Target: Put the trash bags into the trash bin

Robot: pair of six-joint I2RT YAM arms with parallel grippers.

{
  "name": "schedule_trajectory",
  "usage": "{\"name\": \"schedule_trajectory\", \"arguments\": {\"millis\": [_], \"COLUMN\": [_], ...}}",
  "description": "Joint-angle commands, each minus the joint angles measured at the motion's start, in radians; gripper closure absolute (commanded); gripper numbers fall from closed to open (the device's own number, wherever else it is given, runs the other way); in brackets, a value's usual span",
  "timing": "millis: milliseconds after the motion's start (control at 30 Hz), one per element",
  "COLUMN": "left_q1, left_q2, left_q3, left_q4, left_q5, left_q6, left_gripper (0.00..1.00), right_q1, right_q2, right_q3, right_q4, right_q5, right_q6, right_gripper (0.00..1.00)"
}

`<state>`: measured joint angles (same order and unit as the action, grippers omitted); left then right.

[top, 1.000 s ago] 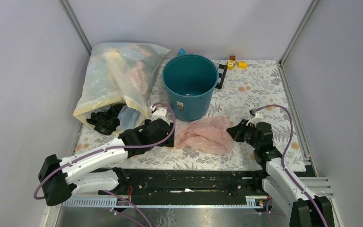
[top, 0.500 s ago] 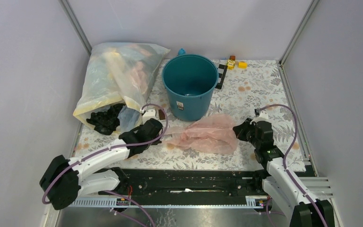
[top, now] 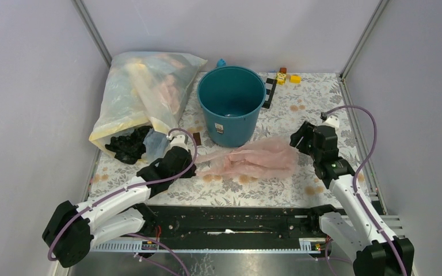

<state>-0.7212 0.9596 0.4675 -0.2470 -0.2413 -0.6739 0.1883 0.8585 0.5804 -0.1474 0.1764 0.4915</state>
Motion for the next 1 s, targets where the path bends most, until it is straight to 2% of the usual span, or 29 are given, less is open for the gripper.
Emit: {"name": "schedule_trajectory", "arguments": {"millis": [0,167,400,500,633,767,867,967], "left_q1": [0.003,0.004,0.004,0.005,0.003,0.005,0.004,0.003], "left_q2": [0.002,-0.001,-0.031,-0.041,-0.046,-0.058,-0.079,-0.117], "left_q3": [-0.028,-0.038,-0.024,-0.02,-0.012,0.002,0.012,0.024], "left_q4": [0.113,0.172,0.185,0.183,0.174,0.152,0.135,0.112], "left_q5": [0.159,0.28,0.339,0.347,0.355,0.357,0.356,0.352], "left_q6": [0.058,0.071,0.075,0.072,0.072,0.076,0.067,0.05], "left_gripper": [1.0,1.0,1.0,1.0,1.0,1.0,1.0,1.0], "right_q1": [0.002,0.075,0.305,0.397,0.486,0.57,0.6,0.602], "right_q2": [-0.06,-0.087,-0.038,-0.009,0.061,0.146,0.216,0.298], "right_q3": [0.031,0.045,0.014,-0.002,-0.004,0.01,0.03,0.053], "right_q4": [-0.061,-0.126,-0.141,-0.124,-0.112,-0.102,-0.107,-0.115], "right_q5": [-0.234,-0.349,-0.276,-0.189,-0.071,0.062,0.188,0.281], "right_q6": [-0.094,-0.101,-0.082,-0.069,-0.066,-0.067,-0.074,-0.07], "right_gripper": [0.33,0.36,0.38,0.37,0.28,0.1,0.06,0.07]}}
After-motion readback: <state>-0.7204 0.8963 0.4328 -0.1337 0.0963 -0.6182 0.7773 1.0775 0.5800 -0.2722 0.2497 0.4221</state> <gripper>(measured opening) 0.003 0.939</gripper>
